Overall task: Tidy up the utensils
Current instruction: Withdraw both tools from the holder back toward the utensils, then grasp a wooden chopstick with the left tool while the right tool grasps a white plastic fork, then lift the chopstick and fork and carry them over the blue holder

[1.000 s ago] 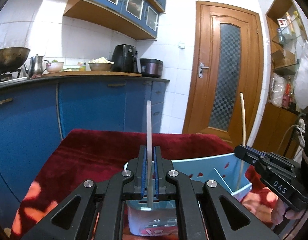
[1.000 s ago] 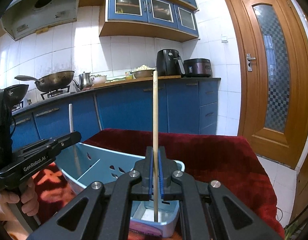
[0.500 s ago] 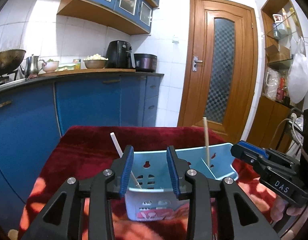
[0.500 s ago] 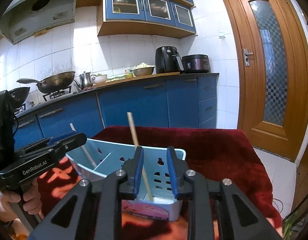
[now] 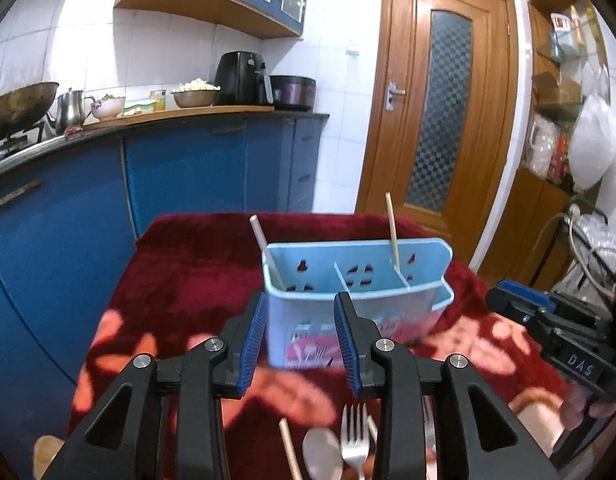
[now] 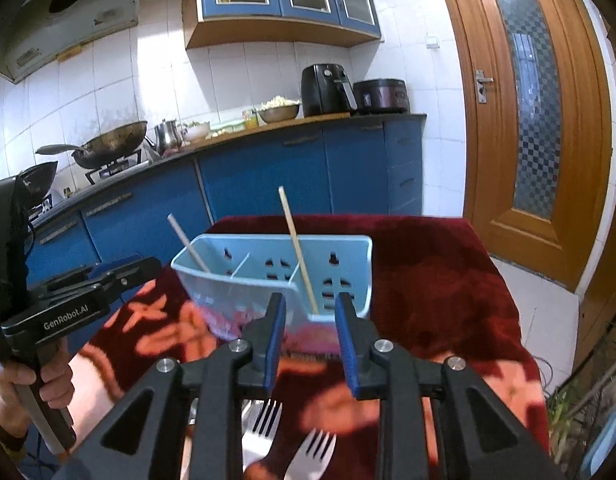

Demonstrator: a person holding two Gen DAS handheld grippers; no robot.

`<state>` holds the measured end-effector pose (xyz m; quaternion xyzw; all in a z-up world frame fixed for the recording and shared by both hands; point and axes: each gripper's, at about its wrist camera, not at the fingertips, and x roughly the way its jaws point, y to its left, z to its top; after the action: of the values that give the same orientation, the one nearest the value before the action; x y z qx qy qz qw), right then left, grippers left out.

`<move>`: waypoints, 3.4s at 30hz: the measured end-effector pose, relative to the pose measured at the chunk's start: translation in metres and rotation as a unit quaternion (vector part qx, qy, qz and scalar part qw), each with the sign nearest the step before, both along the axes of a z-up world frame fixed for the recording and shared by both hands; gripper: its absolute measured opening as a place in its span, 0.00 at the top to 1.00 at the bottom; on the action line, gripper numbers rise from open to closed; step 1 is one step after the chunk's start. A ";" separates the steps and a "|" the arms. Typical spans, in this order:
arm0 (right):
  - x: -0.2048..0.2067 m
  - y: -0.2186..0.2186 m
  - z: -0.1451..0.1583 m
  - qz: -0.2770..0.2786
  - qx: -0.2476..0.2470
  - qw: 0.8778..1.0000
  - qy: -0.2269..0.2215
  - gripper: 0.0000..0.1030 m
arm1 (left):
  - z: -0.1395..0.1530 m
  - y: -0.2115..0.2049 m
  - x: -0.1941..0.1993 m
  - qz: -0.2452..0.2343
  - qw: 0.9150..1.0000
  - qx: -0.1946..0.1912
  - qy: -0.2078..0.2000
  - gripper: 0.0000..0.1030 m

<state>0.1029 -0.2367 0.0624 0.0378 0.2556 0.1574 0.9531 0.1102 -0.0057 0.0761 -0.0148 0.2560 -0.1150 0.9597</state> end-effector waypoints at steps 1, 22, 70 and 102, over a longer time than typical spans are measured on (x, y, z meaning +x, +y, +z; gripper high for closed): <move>-0.003 0.000 -0.001 0.000 0.000 1.000 0.007 0.73 | 0.000 0.001 -0.003 0.000 1.000 0.002 0.004 0.65; -0.052 -0.017 -0.042 -0.028 0.015 0.988 0.153 0.64 | -0.038 0.016 -0.041 0.000 0.988 0.039 0.150 0.65; -0.026 0.018 -0.076 0.027 -0.041 0.947 0.319 0.64 | -0.086 0.032 -0.015 -0.035 0.961 -0.056 0.269 0.96; -0.008 -0.003 -0.071 0.043 0.001 0.947 0.317 0.92 | -0.065 0.028 -0.017 -0.068 0.958 -0.031 0.278 0.96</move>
<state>0.0948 -0.2394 -0.0086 0.0755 0.5462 0.1781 0.8150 0.0933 0.0223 0.0108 -0.0581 0.5094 -0.1790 0.8397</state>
